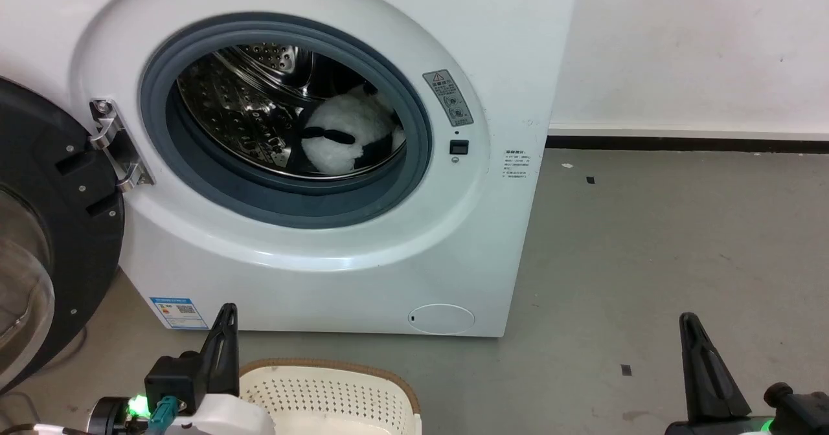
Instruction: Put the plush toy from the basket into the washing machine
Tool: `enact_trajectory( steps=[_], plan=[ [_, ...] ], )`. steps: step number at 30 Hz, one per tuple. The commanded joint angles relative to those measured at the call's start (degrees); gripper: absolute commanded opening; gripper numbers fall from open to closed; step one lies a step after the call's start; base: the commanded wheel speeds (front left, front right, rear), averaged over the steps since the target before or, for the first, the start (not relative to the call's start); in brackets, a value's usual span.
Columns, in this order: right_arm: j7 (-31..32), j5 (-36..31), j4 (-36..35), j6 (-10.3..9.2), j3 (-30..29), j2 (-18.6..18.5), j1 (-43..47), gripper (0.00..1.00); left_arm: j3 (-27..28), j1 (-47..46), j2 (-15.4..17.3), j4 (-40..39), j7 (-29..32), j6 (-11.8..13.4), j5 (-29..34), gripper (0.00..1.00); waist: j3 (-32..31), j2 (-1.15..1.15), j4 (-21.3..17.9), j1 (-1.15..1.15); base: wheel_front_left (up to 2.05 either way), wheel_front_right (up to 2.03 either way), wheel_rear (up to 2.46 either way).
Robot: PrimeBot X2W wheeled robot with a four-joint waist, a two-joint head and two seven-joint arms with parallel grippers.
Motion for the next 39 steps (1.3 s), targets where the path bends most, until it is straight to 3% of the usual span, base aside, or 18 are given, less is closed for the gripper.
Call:
enact_trajectory(
  steps=[1,39],
  plan=[
    [0.5,-0.5,0.2,0.00,0.1,0.0,-0.6,0.00,0.1,0.1,-0.3,-0.7,0.4,-0.1,0.4,0.00,0.0,0.00,0.0,0.01,0.00,0.00,0.00],
    [4.9,-4.3,1.0,0.02,0.6,0.0,-3.3,0.00,0.5,0.3,-1.8,-4.4,4.7,-0.5,2.1,0.00,0.6,0.00,-0.7,0.01,0.00,0.00,0.00]
  ],
)
